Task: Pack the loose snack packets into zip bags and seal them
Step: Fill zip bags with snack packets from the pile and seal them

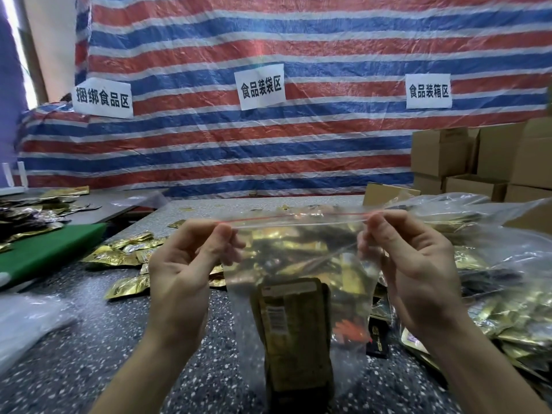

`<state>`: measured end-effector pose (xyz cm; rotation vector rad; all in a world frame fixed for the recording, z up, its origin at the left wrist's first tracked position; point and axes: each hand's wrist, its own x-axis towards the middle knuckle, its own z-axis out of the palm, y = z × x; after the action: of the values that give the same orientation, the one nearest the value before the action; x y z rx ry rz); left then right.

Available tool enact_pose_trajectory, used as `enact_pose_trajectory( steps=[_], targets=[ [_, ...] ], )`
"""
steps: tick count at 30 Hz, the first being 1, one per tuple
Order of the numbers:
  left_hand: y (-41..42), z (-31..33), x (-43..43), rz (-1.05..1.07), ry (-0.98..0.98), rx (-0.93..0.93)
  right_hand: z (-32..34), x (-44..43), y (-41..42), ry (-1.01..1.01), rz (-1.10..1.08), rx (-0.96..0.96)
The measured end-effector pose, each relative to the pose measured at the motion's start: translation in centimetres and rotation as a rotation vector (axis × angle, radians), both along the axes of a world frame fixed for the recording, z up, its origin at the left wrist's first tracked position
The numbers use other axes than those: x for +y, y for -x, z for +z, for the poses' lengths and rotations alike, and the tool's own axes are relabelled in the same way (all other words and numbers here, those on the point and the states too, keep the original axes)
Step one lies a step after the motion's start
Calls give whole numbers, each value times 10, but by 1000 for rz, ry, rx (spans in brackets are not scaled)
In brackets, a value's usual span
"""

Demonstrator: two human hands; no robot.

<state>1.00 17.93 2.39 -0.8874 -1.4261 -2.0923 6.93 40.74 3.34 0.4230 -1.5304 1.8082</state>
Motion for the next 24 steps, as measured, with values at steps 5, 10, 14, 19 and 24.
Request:
enact_pose_trajectory(
  steps=[5,10,14,19,24],
  targets=[
    [2,-2,-3,0,-28,-25,-3,-1,0,-142,-138,-15],
    [-4,-2,3,39,23,61,-3,-3,2,-121,-158,7],
    [-8,-1,5,159,99,145,2,-2,-1,-106,-218,-39],
    [-14,1,4,185,131,198,32,-17,-12,-623,-519,135],
    [-16,2,5,157,180,236,68,-48,0,-1125,-218,90]
  ],
)
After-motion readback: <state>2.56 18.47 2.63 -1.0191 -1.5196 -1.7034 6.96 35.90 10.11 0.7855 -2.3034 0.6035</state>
